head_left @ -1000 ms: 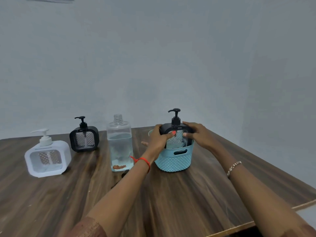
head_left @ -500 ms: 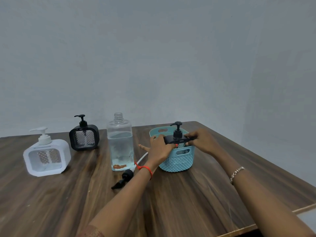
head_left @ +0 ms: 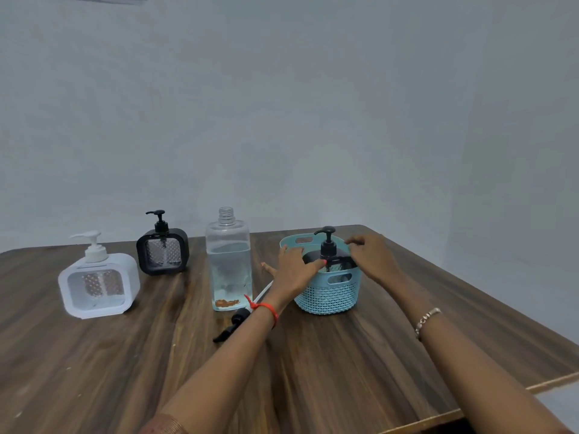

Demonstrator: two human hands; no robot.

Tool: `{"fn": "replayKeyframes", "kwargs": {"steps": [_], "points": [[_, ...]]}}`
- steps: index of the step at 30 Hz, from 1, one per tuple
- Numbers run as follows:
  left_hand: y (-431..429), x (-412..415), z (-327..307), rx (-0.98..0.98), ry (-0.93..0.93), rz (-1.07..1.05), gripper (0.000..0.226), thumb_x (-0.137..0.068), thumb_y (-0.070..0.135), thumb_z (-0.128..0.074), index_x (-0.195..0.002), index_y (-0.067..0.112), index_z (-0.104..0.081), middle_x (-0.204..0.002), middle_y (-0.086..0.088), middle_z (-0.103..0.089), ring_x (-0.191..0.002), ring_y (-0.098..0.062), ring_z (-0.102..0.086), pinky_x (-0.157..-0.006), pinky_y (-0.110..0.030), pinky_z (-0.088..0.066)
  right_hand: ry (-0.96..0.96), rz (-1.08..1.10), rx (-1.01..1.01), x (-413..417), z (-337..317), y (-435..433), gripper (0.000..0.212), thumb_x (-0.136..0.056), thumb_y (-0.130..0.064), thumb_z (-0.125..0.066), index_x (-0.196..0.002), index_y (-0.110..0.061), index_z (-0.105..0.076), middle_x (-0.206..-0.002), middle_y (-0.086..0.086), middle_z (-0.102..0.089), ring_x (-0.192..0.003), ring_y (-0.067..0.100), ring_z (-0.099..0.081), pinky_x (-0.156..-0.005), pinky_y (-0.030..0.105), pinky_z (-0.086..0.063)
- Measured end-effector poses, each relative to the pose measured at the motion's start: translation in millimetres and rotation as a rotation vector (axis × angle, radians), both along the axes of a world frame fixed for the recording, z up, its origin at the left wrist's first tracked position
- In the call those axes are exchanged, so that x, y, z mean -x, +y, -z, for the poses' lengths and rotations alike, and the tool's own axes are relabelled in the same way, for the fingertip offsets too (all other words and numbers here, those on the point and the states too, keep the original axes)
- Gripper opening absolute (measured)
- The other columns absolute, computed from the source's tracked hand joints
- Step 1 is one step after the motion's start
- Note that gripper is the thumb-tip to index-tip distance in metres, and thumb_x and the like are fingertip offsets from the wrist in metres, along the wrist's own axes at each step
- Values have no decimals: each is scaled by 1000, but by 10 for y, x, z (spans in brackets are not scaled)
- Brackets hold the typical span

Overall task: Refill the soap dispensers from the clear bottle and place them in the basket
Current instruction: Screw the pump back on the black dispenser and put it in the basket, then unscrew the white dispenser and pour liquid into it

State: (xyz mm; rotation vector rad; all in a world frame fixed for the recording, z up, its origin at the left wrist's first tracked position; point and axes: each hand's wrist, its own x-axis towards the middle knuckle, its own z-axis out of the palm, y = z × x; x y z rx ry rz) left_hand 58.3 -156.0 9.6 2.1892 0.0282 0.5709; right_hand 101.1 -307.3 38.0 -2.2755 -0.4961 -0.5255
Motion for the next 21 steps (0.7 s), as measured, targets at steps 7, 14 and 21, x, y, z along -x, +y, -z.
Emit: {"fn": "replayKeyframes", "kwargs": {"steps": [7,14,21], "points": [[235,339,-246,52,-219,17,42,-88,23,-60,-126,5,-53,-127,-4,-56,-118,-17,-50,-93,-17,-33,-245,-29,-265,323,-207,343,31,-83,6,-43,-105,1,-65,-114,14,-66,-110,26,-59,-88,22,-40],[761,844,-457,70,-482,-18,27,-89,18,-59,-114,9,-64,-114,-1,-67,-103,-7,-60,-86,-16,-47,-436,-190,-307,697,-429,1049,32,-81,8,-45,-104,1,-65,-114,15,-66,-120,24,-54,-99,19,-33],[1540,1266,-431,107,-612,-252,18,-90,13,-58,-106,9,-66,-102,3,-66,-90,0,-60,-79,-14,-48,-516,-420,-234,1050,-468,1893,28,-82,4,-47,-103,1,-64,-108,15,-66,-105,27,-61,-94,26,-43]]}}
